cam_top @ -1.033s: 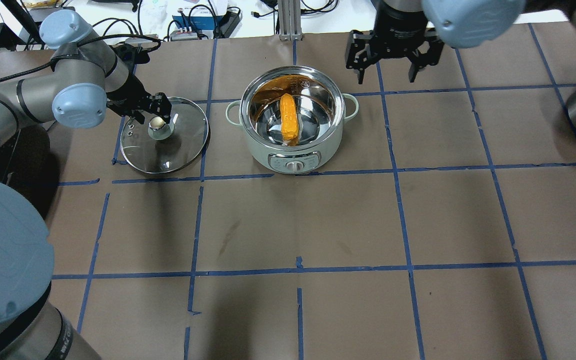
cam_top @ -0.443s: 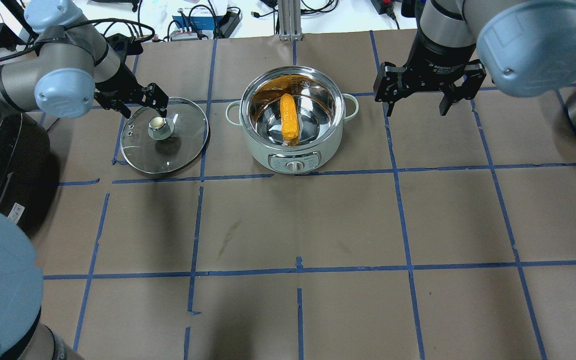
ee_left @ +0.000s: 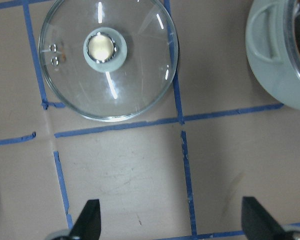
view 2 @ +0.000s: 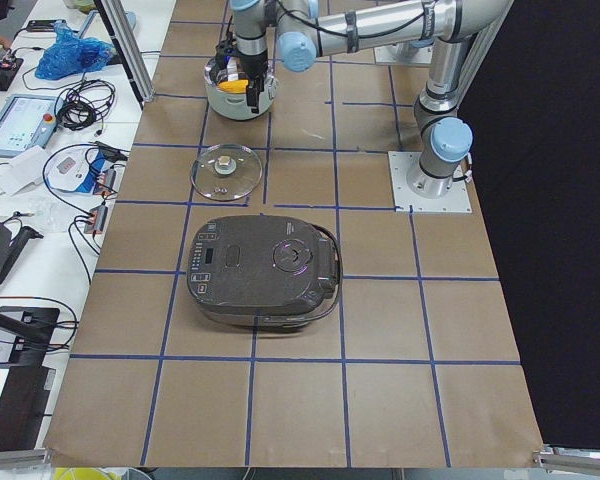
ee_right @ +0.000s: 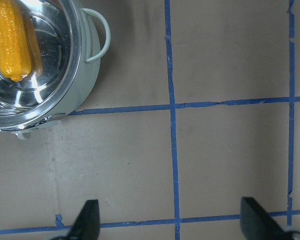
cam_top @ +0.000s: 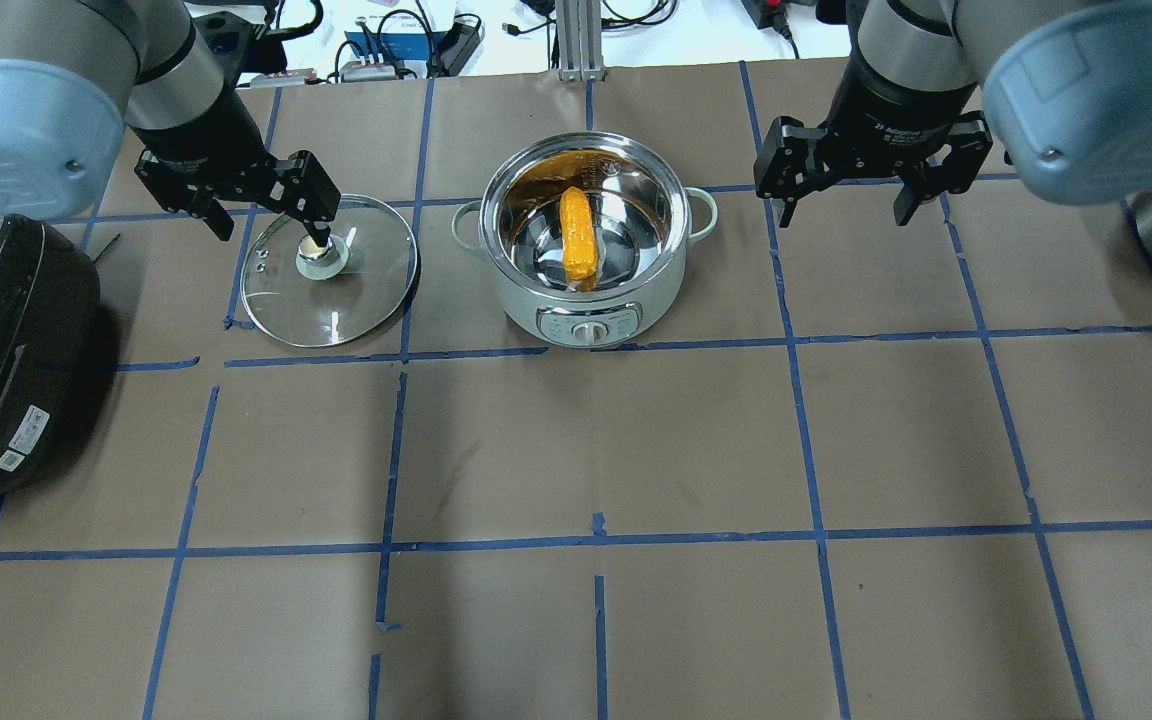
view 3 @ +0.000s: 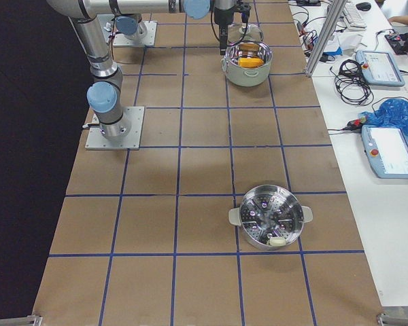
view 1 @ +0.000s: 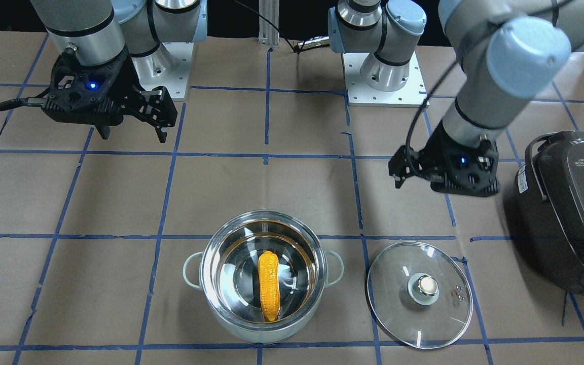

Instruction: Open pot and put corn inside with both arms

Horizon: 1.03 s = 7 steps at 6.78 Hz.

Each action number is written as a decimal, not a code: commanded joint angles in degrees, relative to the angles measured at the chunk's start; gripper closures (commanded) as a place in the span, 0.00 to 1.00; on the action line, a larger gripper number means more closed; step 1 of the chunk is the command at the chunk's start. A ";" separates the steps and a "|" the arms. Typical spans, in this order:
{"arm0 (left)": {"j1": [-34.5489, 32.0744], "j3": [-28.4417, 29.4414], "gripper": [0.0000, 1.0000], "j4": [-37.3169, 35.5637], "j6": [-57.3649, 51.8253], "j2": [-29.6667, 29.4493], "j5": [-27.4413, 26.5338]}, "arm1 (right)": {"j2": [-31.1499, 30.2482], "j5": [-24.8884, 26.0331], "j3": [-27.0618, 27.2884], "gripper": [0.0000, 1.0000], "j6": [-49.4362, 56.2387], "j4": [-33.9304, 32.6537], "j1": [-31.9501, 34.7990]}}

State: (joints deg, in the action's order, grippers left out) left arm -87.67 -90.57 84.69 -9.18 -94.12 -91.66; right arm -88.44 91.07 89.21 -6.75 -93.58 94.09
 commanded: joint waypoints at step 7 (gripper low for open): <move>-0.75 0.66 0.00 4.61 1.09 7.38 -0.62 | 0.55 -0.11 -2.37 0.00 0.60 0.16 -0.13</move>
State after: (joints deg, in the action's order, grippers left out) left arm -88.44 -90.01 89.36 -8.12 -86.86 -92.17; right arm -87.99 90.99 87.07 -6.12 -93.47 94.02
